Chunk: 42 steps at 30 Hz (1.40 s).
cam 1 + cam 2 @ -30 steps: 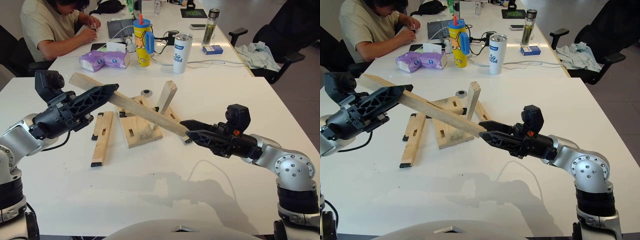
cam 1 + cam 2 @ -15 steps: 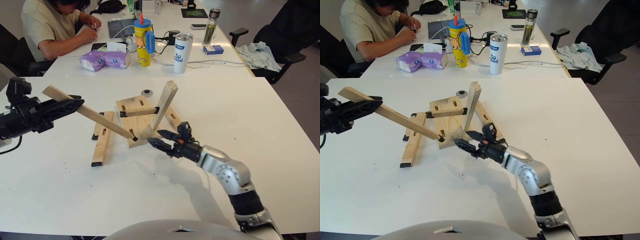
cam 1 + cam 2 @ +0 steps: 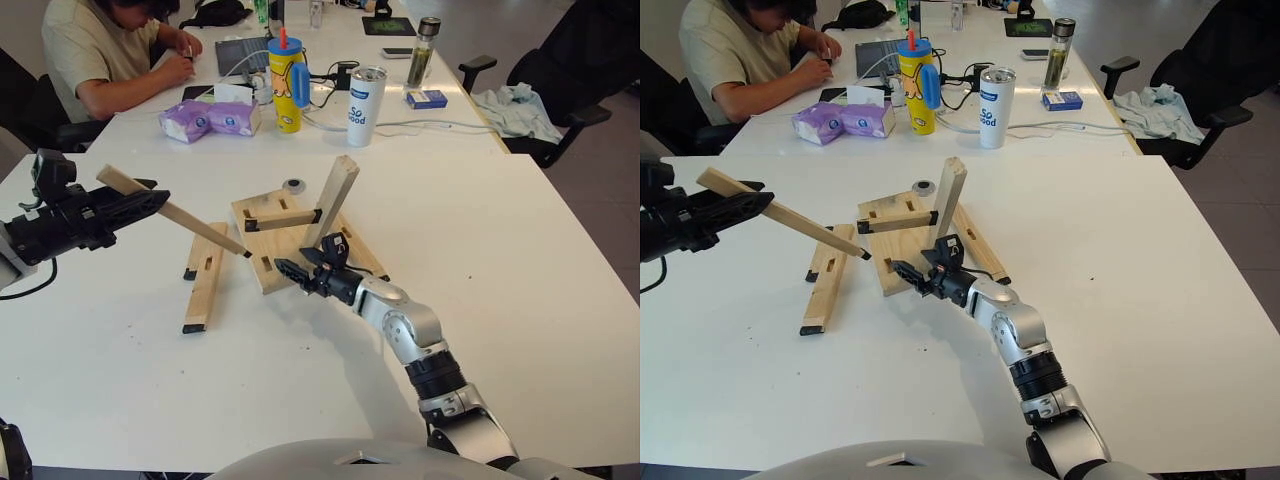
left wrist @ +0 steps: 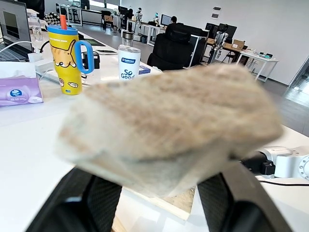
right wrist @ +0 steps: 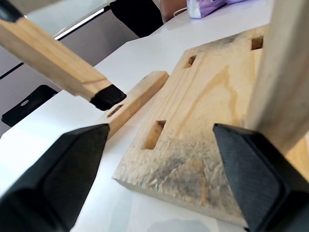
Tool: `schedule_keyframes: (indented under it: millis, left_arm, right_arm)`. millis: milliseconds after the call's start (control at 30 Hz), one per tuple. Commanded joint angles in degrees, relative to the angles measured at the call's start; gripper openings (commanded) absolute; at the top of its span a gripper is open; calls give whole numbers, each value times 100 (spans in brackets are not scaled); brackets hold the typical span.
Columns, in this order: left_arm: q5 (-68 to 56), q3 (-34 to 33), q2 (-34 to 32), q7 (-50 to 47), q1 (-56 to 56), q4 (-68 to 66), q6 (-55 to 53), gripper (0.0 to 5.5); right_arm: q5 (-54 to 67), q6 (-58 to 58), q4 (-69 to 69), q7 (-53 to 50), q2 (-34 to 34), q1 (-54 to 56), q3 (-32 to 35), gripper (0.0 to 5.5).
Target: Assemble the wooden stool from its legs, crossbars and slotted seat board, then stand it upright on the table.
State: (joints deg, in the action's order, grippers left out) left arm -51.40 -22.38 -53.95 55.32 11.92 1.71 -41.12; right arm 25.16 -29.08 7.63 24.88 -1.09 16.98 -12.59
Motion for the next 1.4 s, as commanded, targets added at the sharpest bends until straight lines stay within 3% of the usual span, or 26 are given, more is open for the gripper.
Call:
schedule_keyframes:
  millis: [33, 433, 867, 1400]
  left_arm:
    - [70, -31, 195, -1, -128, 326, 76, 206]
    - [816, 884, 576, 224, 335, 186, 442, 206]
    - [1936, 1825, 81, 1315, 1591, -926, 791, 206]
    - [2729, 2560, -98, 1589, 2101, -665, 859, 206]
  right_arm:
    - [-223, -71, -94, 150, -218, 17, -23, 399]
    - [-865, -78, 146, 343, -252, -140, -527, 399]
    - [-1118, -682, 389, 436, -282, -141, -862, 399]
    - [-1294, -994, 477, 461, -257, -133, -983, 399]
